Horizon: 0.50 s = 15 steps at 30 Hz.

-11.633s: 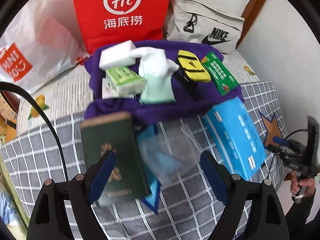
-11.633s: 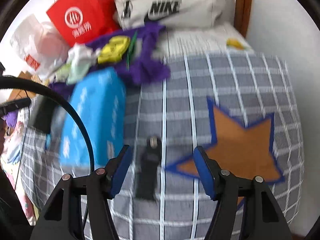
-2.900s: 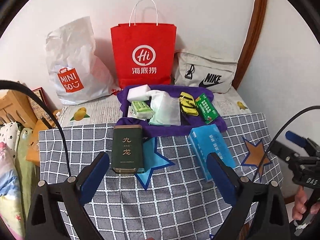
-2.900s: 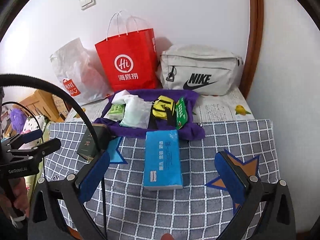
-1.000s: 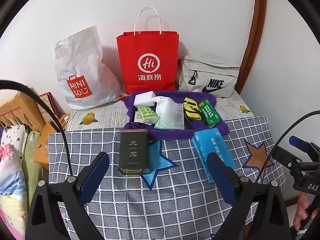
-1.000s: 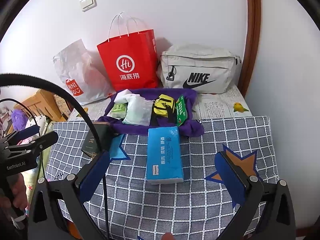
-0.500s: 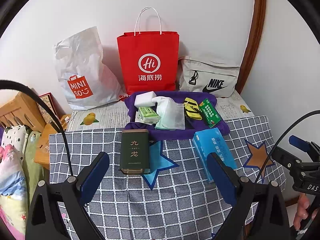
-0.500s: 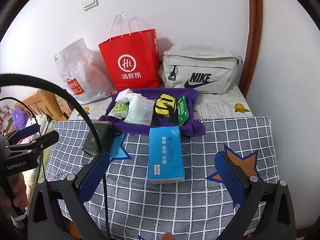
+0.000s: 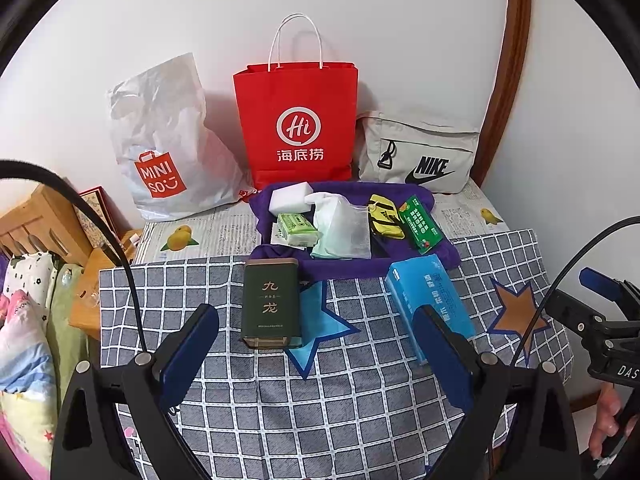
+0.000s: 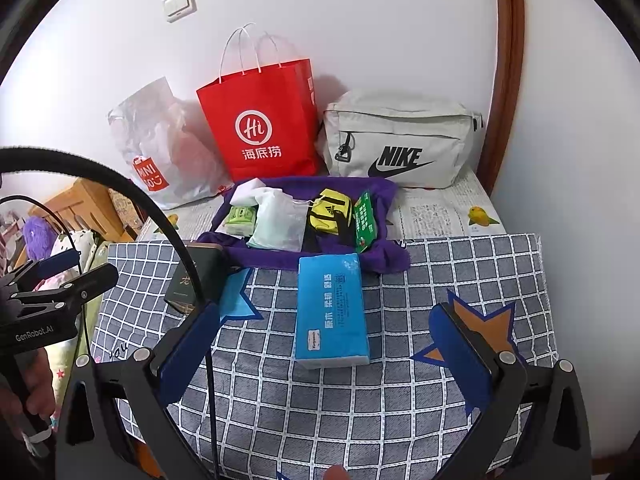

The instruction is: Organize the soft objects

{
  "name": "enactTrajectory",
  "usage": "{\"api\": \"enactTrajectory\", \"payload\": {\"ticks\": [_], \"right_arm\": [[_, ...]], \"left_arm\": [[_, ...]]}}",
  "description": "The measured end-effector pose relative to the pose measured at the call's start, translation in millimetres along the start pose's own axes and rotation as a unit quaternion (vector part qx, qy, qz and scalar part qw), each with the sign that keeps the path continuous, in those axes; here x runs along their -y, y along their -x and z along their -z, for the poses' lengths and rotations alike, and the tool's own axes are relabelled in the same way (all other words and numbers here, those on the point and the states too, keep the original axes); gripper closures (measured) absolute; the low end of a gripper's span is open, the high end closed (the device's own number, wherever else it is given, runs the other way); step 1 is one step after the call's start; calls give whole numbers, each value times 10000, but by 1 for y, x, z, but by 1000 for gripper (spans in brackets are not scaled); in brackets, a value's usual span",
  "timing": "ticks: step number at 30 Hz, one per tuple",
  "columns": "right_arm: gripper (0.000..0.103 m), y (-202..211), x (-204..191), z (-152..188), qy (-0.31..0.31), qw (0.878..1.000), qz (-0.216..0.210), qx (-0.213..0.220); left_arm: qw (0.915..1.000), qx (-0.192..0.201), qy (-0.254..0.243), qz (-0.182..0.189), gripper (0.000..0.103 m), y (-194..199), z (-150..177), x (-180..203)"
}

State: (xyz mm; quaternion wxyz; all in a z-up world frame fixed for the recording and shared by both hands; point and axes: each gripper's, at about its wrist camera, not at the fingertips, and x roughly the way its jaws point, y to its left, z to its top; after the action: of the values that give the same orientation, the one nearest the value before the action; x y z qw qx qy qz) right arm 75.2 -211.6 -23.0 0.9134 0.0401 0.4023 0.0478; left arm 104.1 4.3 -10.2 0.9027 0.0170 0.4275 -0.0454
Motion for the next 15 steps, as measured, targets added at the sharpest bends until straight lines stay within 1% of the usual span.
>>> {"api": "enactTrajectory", "payload": {"ticks": [15], "right_arm": [[0, 0, 0, -1, -2, 10000, 0, -8]], "left_arm": [[10000, 12, -7, -24, 5, 1, 1, -1]]}}
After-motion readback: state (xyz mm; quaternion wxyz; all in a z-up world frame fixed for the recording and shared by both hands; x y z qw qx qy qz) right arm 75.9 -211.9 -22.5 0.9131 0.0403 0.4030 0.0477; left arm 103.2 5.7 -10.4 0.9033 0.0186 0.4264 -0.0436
